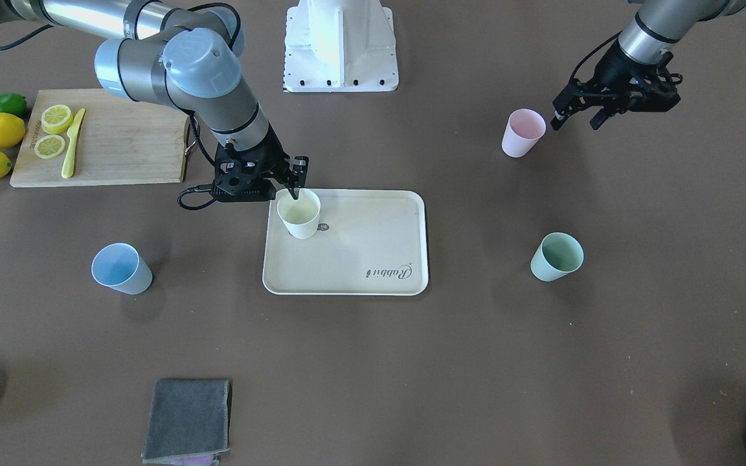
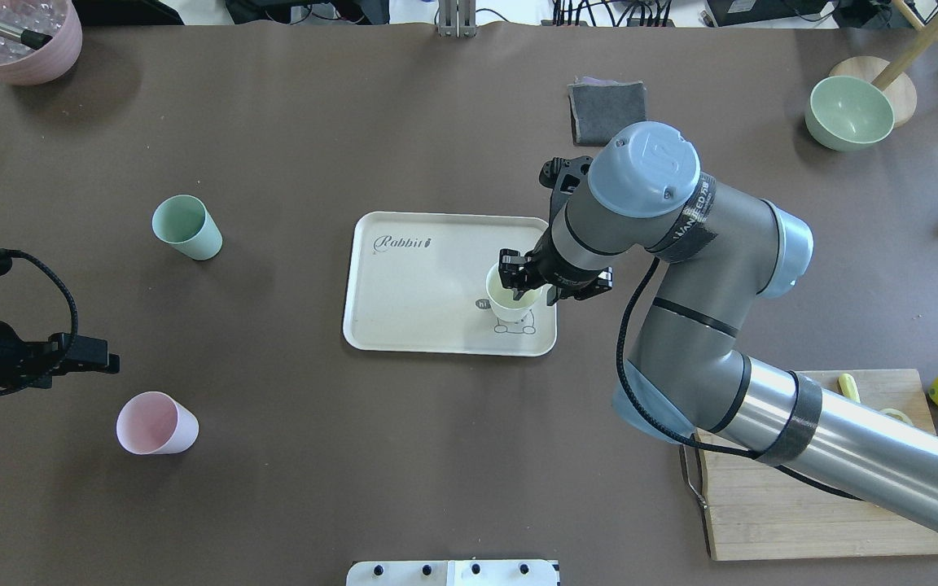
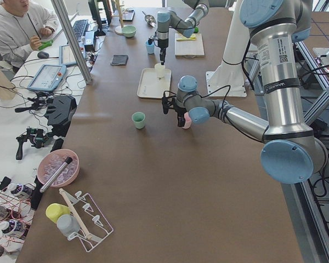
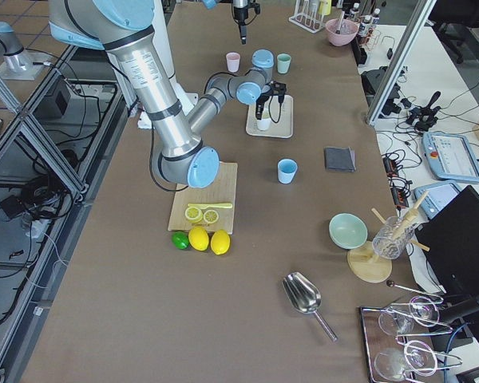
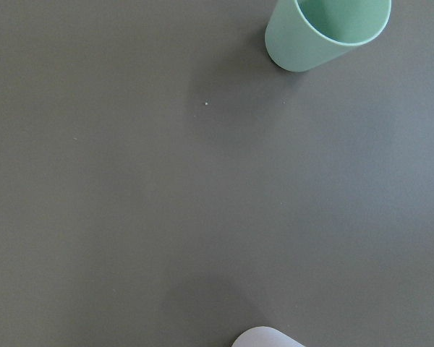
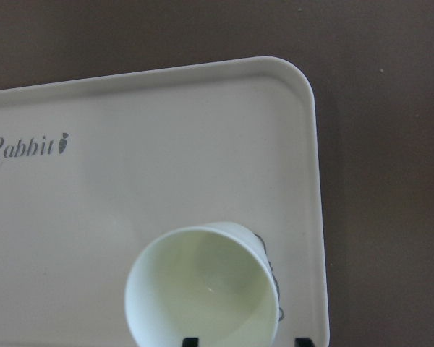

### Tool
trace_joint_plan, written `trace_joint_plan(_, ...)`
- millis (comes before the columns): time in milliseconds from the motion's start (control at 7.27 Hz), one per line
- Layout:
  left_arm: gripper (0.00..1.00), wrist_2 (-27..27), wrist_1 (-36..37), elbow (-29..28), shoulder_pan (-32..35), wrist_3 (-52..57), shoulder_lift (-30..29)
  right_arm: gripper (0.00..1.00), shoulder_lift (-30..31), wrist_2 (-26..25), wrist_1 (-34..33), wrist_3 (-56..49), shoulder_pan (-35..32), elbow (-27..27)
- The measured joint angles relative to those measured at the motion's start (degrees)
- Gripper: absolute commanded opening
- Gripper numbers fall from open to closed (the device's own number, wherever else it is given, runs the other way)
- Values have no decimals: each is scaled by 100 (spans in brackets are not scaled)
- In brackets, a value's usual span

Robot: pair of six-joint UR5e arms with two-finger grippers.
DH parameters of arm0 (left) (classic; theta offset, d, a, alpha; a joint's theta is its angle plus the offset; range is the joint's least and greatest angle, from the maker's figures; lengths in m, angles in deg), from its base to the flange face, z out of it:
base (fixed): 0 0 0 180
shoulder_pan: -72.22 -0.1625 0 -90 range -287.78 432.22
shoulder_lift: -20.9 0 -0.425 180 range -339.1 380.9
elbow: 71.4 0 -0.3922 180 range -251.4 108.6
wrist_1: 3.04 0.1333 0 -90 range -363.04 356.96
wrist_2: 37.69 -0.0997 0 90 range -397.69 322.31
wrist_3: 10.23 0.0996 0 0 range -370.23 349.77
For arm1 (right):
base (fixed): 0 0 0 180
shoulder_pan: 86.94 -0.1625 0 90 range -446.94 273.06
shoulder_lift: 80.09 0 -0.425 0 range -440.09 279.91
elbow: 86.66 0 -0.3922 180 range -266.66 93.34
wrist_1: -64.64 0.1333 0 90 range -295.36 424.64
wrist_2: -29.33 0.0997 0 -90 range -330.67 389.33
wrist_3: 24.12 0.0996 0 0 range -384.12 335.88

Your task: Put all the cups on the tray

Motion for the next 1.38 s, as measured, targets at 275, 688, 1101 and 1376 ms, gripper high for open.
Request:
trace_joint_plan(275, 87, -114, 10, 7, -220, -47, 10, 100, 29, 78, -3, -9, -100, -124)
trace_joint_plan(688, 73, -541, 24, -6, -749, -58, 162, 100, 416, 640, -17, -93, -643, -542)
trace_joint_plan(1101, 45, -628, 25, -27, -1070, -198, 155, 100, 820, 804, -19, -122, -895, -874)
trace_joint_plan(1376, 0, -681, 25, -47, -1186, -250, 134, 100, 940, 811, -25, -128, -945, -922)
